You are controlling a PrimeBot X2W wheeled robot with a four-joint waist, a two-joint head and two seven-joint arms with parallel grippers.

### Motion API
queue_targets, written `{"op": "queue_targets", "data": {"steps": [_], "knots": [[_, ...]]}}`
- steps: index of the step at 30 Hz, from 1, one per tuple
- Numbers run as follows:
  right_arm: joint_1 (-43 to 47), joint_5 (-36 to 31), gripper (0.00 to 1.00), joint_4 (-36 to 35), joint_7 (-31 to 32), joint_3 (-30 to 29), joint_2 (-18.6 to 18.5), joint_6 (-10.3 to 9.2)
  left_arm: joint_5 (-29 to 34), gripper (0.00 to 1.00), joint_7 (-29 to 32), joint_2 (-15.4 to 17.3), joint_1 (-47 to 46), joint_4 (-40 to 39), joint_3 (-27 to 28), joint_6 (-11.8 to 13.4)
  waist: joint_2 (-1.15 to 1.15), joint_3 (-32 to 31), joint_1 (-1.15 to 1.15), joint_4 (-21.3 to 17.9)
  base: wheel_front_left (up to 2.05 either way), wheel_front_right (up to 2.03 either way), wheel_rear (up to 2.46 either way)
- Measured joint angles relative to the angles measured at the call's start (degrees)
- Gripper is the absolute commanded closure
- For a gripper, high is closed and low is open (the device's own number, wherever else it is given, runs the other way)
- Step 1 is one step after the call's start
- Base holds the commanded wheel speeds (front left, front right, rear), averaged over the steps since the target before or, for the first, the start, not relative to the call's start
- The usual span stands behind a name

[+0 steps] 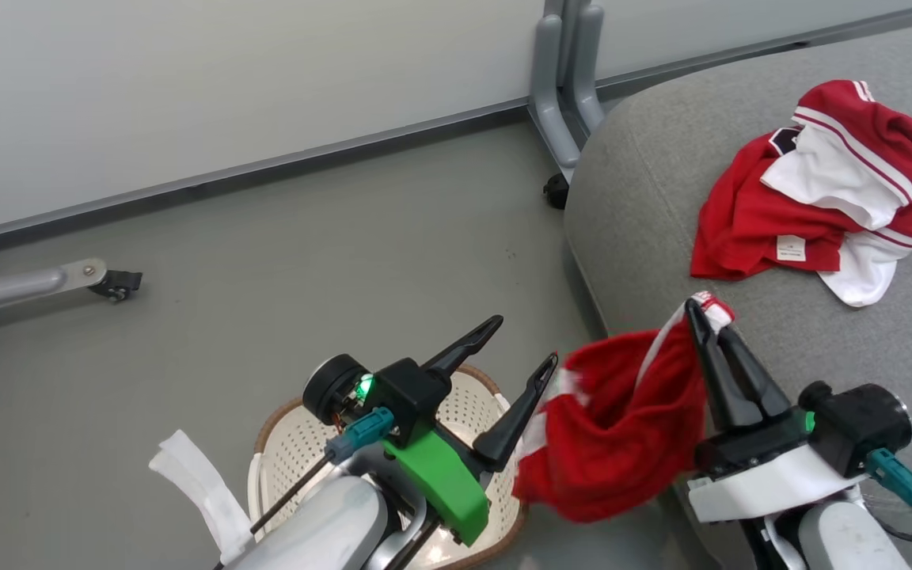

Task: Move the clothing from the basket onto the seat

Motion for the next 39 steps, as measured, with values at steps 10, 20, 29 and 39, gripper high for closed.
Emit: {"op": "queue_targets", "data": {"steps": [10, 20, 29, 39], "knots": [[-0.9, -0.1, 1.00, -8.0, 0.0, -4.6, 0.1, 0.00, -0.1, 0.00, -0.9, 1.8, 0.4, -2.3, -0.8, -0.3, 0.00, 1.8, 0.00, -6.0, 0.00, 0.00, 0.00], [0.2, 0.0, 1.00, -13.1, 0.0, -6.4, 0.8, 0.00, 0.2, 0.00, -0.3, 3.3, 0.4, -3.3, -2.5, -0.6, 0.00, 4.2, 0.00, -14.2, 0.00, 0.00, 0.00], [2.1, -0.1, 1.00, -15.5, 0.0, -7.7, 1.6, 0.00, 1.5, 0.00, 0.2, 4.1, -0.4, -3.9, -4.3, -0.8, 0.00, 6.9, 0.00, -20.4, 0.00, 0.00, 0.00], [-2.6, 1.6, 1.00, -19.0, 0.0, -12.8, 2.2, 0.00, 5.1, 0.00, -1.1, 5.5, -2.1, -4.9, -6.2, -0.8, 0.00, 12.3, 0.00, -22.2, 0.00, 0.00, 0.00]]}}
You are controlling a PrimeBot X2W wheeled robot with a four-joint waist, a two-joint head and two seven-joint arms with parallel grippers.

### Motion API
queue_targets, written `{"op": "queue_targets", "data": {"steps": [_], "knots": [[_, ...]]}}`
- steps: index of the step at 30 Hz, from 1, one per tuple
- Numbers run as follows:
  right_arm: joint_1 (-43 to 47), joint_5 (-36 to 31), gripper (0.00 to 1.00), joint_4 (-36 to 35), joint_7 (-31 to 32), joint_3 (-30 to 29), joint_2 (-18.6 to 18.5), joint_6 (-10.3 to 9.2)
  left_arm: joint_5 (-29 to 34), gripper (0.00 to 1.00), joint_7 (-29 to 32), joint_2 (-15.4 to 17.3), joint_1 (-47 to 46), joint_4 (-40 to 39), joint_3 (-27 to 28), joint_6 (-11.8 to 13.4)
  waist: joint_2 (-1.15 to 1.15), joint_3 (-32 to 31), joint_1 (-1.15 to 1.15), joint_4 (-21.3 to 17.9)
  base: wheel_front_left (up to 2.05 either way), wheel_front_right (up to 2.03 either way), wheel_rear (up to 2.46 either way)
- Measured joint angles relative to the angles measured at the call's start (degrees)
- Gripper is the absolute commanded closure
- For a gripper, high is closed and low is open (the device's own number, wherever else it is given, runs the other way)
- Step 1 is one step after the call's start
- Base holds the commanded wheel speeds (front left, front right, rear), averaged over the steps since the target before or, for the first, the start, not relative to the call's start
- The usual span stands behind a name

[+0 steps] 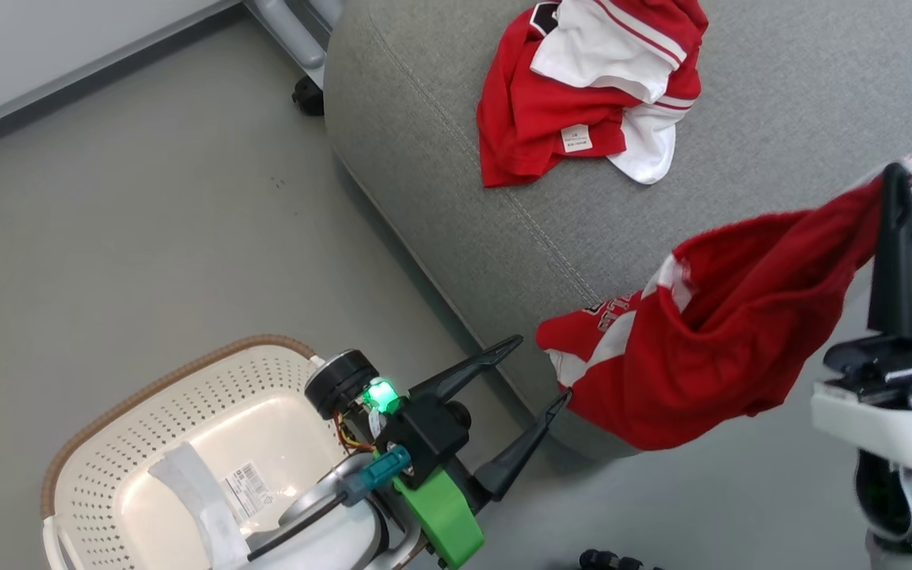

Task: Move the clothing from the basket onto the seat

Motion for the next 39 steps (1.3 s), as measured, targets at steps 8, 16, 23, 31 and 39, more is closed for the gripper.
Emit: {"op": "queue_targets", "data": {"steps": [8, 16, 23, 31, 39], "knots": [[-16.3, 0.1, 1.00, 2.1, 0.0, -8.1, -5.8, 0.00, 3.1, 0.00, 0.8, 2.7, -3.3, -3.8, -1.2, -0.1, 0.00, 6.1, 0.00, 0.7, 0.00, 0.00, 0.00], [-33.0, -0.1, 1.00, 18.8, 0.0, -16.6, -13.5, 0.00, 6.2, 0.00, 1.2, 4.4, -7.9, -6.1, -0.7, 0.0, 0.00, 14.1, 0.01, 5.3, 0.00, 0.00, 0.00], [-44.3, -2.7, 0.00, 37.8, 0.0, -18.1, -17.1, 0.01, 6.4, 0.00, 0.1, 4.4, -10.3, -6.7, 0.6, 0.4, 0.00, 19.4, 0.01, 11.0, 0.00, 0.00, 0.00], [-45.8, -8.4, 0.00, 37.7, 0.0, -21.2, -12.1, 0.00, 5.4, 0.00, -2.4, 2.5, -12.0, -4.6, 3.1, 2.9, 0.00, 22.8, 0.01, 17.4, 0.00, 0.00, 0.00], [-34.2, -11.8, 0.00, 29.2, 0.0, -17.0, -2.1, 0.01, 2.4, 0.00, -5.2, 1.1, -8.3, -2.2, 6.0, 6.4, 0.00, 20.2, 0.01, 19.7, 0.00, 0.00, 0.00]]}}
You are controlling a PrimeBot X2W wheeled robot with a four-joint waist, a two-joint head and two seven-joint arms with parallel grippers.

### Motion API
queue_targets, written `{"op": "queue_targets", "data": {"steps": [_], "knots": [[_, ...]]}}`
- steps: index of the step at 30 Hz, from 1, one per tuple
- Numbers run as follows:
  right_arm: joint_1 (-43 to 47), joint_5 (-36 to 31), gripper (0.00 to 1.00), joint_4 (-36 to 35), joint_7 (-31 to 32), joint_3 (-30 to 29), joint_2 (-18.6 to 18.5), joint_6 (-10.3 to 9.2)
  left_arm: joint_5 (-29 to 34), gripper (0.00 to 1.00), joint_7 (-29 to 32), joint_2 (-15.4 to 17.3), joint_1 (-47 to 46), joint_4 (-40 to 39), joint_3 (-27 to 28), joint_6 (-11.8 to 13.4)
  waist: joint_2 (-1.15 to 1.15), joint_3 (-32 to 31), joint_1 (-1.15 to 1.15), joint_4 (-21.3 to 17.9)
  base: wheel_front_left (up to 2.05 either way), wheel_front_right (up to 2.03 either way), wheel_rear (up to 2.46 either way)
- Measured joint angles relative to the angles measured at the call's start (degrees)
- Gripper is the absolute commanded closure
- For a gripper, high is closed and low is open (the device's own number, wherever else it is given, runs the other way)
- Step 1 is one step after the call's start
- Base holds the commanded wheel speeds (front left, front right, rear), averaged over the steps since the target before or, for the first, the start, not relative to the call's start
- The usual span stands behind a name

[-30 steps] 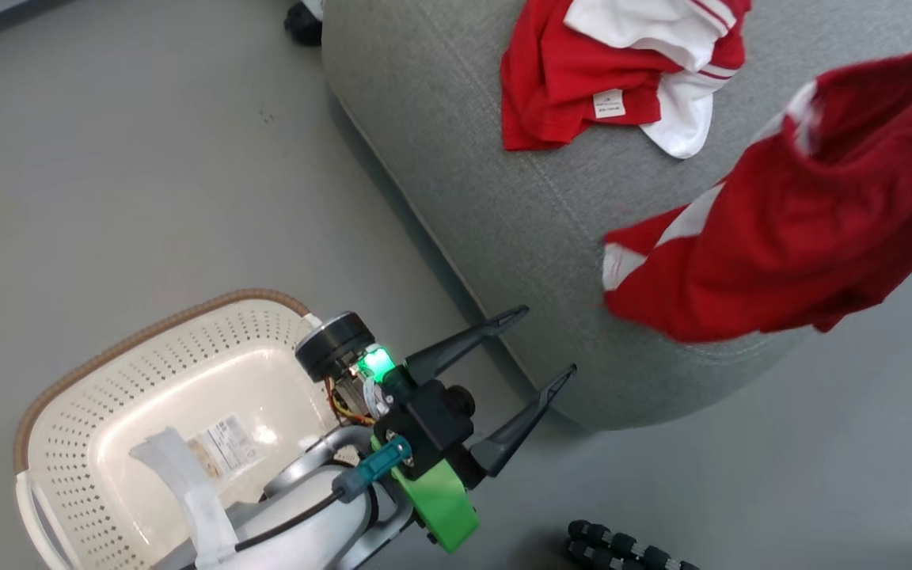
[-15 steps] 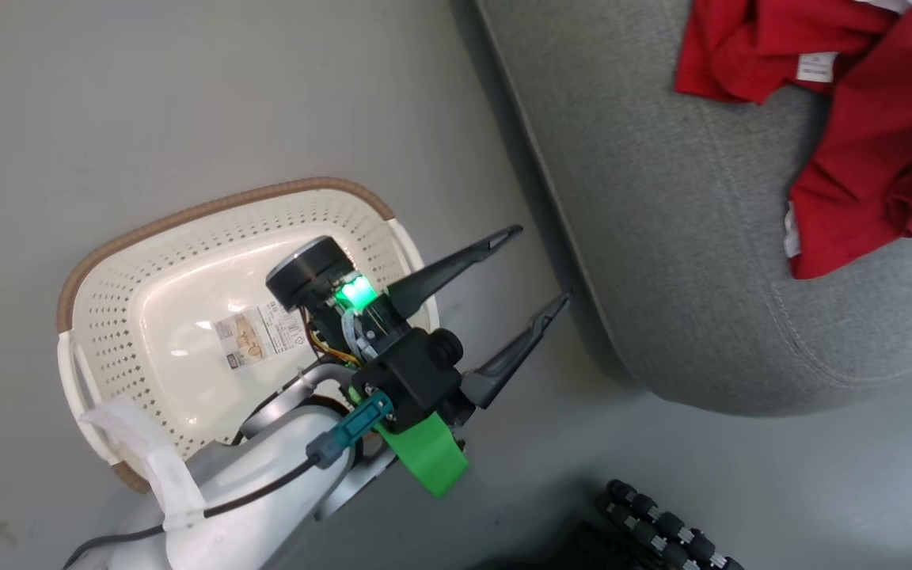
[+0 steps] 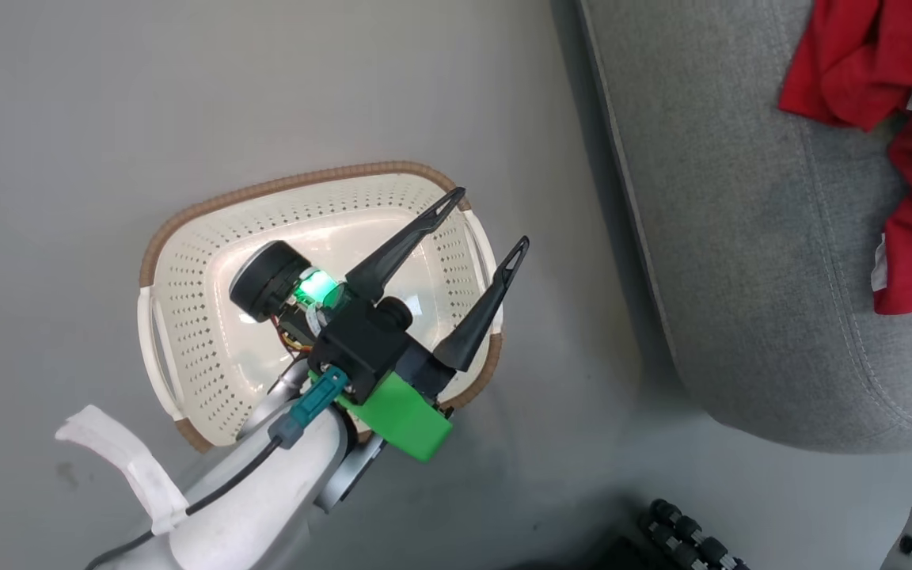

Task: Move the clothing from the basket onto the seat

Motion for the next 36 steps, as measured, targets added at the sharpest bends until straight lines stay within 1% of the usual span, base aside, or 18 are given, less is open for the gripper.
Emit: {"op": "queue_targets", "data": {"steps": [3, 4, 5, 8, 10, 12, 15, 17, 20, 22, 27, 31, 36], "knots": [[4.3, 0.0, 0.00, -1.8, 0.0, 2.9, 1.1, -0.01, 1.0, 0.00, -0.9, -0.3, 1.2, 0.5, 1.0, 2.1, 0.00, -2.2, 0.00, 0.1, 0.00, 0.00, 0.00], [5.9, 0.0, 0.00, -2.2, 0.0, 4.1, 1.3, 0.00, 2.6, 0.00, -1.2, -0.2, 1.5, 0.5, 1.1, 3.1, 0.00, -3.1, 0.00, 0.1, 0.00, 0.00, 0.00], [7.1, 0.0, 0.00, -2.4, 0.0, 5.1, 1.5, -0.01, 3.5, 0.00, -1.3, -0.4, 2.0, 0.3, 1.5, 3.6, 0.00, -4.0, -0.01, 0.0, 0.00, 0.00, 0.00], [10.4, 0.8, 0.00, -2.4, 0.0, 7.3, 1.9, -0.01, 3.5, 0.00, -1.5, -1.8, 4.9, -0.9, 2.8, 3.9, 0.00, -7.2, -0.01, -0.2, 0.00, 0.00, 0.00], [12.4, 1.1, 0.00, -2.4, 0.0, 8.3, 2.0, -0.01, 4.0, 0.00, -1.5, -2.2, 6.3, -1.9, 4.1, 4.0, 0.00, -9.1, -0.01, -0.2, 0.00, 0.00, 0.00], [14.0, 1.3, 0.00, -2.1, 0.0, 8.7, 2.1, 0.00, 4.3, 0.00, -1.5, -2.5, 8.1, -1.9, 5.6, 4.5, 0.00, -10.9, -0.01, -0.1, 0.00, 0.00, 0.00], [16.6, 1.8, 0.00, -1.8, 0.0, 9.3, 2.2, -0.01, 4.5, 0.00, -1.5, -3.9, 11.3, -2.2, 8.6, 5.5, 0.00, -13.8, -0.01, 0.4, 0.00, 0.00, 0.00], [18.2, 2.4, 0.00, -1.5, 0.0, 9.8, 2.2, -0.01, 4.9, 0.00, -1.5, -4.2, 12.8, -2.0, 10.0, 5.7, 0.00, -15.4, -0.01, 1.0, 0.00, 0.00, 0.00], [20.3, 2.9, 0.00, -1.2, 0.0, 10.1, 2.3, 0.00, 5.2, 0.00, -1.5, -5.8, 15.0, -4.1, 13.4, 5.2, 0.00, -17.5, -0.01, 2.3, 0.00, 0.00, 0.00], [21.4, 3.2, 0.00, -0.9, 0.0, 10.2, 2.2, -0.01, 5.7, 0.00, -1.6, -6.5, 16.9, -4.1, 15.5, 5.0, 0.00, -18.6, -0.01, 3.4, 0.00, 0.00, 0.00], [25.0, 3.5, 0.00, -0.7, 0.0, 10.2, 2.3, 0.00, 8.5, 0.00, -1.6, -7.5, 21.8, -2.9, 21.0, 6.3, 0.00, -21.5, -0.01, 6.4, 0.00, 0.00, 0.00], [28.1, 4.1, 0.00, -0.7, 0.0, 10.1, 2.3, -0.01, 9.8, 0.00, -1.6, -9.1, 24.5, -4.4, 25.5, 6.2, 0.00, -23.8, -0.01, 8.8, 0.00, 0.00, 0.00], [31.9, 4.5, 0.00, -0.5, 0.0, 10.5, 2.3, -0.01, 8.8, 0.00, -1.6, -10.9, 29.1, -4.8, 31.8, 4.9, 0.00, -27.1, -0.01, 10.9, 0.00, 0.00, 0.00]]}}
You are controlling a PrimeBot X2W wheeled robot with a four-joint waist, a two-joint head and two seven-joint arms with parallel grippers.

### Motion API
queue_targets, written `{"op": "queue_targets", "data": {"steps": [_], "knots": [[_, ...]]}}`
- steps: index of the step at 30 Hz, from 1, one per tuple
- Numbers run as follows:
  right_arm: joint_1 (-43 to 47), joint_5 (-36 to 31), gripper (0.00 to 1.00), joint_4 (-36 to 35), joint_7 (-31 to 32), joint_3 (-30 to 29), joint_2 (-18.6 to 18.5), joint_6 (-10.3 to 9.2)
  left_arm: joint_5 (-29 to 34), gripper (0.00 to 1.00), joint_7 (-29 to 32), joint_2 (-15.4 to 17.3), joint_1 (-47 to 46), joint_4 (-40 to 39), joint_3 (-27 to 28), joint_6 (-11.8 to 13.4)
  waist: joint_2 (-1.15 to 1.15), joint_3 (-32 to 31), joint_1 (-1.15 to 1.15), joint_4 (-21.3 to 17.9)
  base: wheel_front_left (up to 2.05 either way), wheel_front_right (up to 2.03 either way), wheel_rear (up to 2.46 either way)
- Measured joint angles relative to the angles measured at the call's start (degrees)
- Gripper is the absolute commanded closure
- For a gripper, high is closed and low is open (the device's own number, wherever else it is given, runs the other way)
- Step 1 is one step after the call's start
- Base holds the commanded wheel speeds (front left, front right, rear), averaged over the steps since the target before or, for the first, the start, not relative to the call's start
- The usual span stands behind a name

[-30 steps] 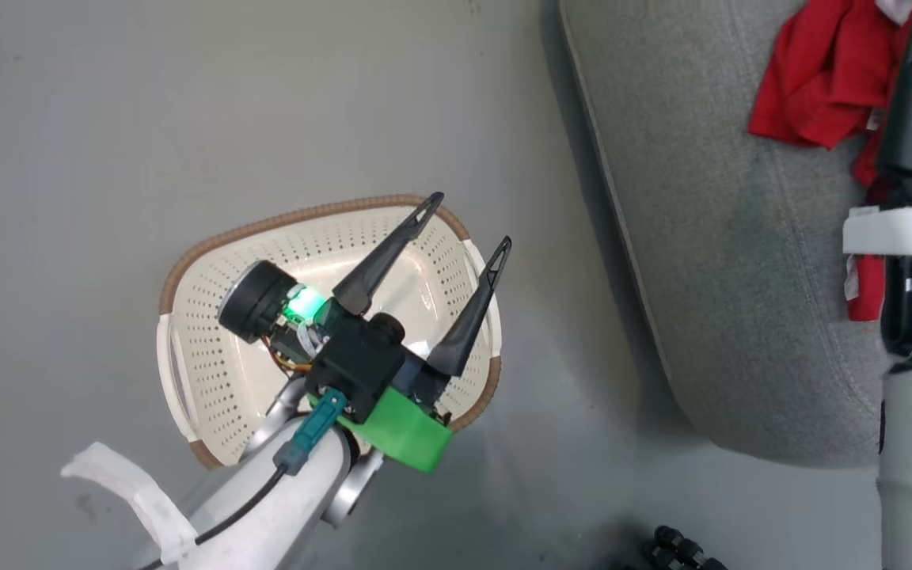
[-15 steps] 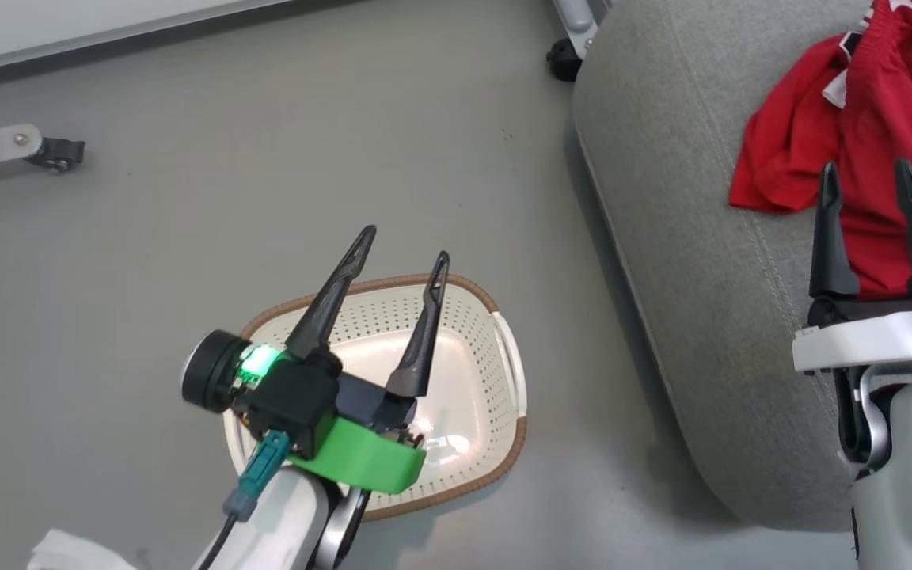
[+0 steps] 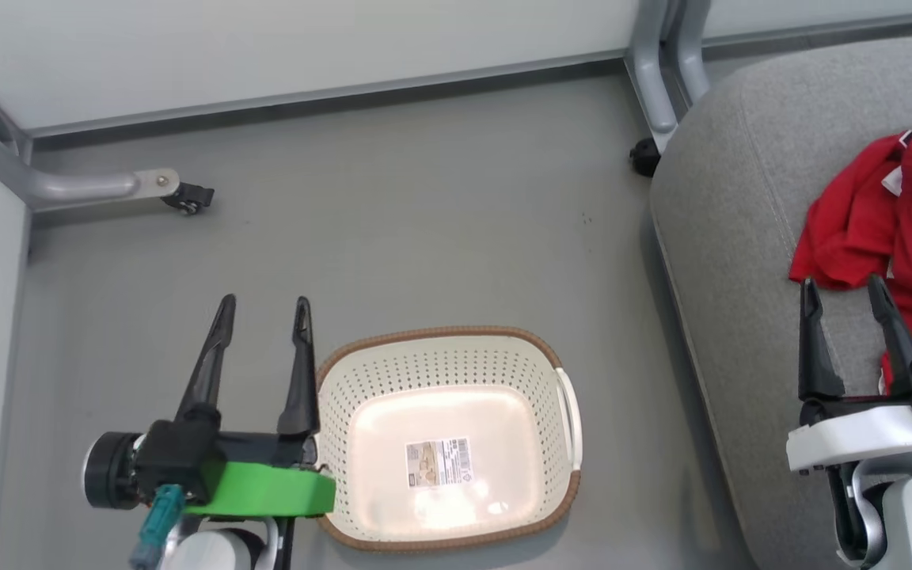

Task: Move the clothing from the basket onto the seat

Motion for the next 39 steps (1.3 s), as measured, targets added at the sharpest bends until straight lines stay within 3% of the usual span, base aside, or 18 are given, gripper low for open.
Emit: {"op": "queue_targets", "data": {"steps": [6, 15, 34, 35, 39], "knots": [[4.2, 0.6, 0.00, -0.9, 0.0, 1.6, 0.0, 0.00, -1.9, 0.00, 0.0, -1.9, 4.9, 0.3, 6.8, -3.1, 0.00, -4.3, 0.00, 1.7, 0.00, 0.00, 0.00], [11.1, 1.3, 0.00, -2.6, 0.0, 3.4, 0.0, 0.00, -0.1, 0.00, 0.0, -2.9, 10.3, 1.6, 9.8, -7.8, 0.00, -9.9, 0.00, 3.0, 0.00, 0.00, 0.00], [16.7, 0.6, 0.00, -4.9, 0.0, 9.1, 0.0, 0.00, 3.0, 0.00, 0.0, -3.2, 14.3, 2.6, 11.8, -9.1, 0.00, -14.1, 0.00, 2.3, 0.00, 0.00, 0.00], [16.7, 0.5, 1.00, -4.8, 0.0, 9.1, 0.0, 0.01, 3.1, 1.00, 0.0, -3.2, 14.3, 2.8, 11.7, -9.1, 0.00, -14.1, 0.00, 2.3, 0.00, 0.00, 0.00], [16.8, 0.7, 1.00, -2.8, 0.0, 9.3, 0.4, 0.01, 2.7, 1.00, 0.0, -3.3, 14.3, 4.9, 11.6, -9.1, 0.00, -14.1, 0.00, 2.3, 0.00, 0.00, 0.00]]}}
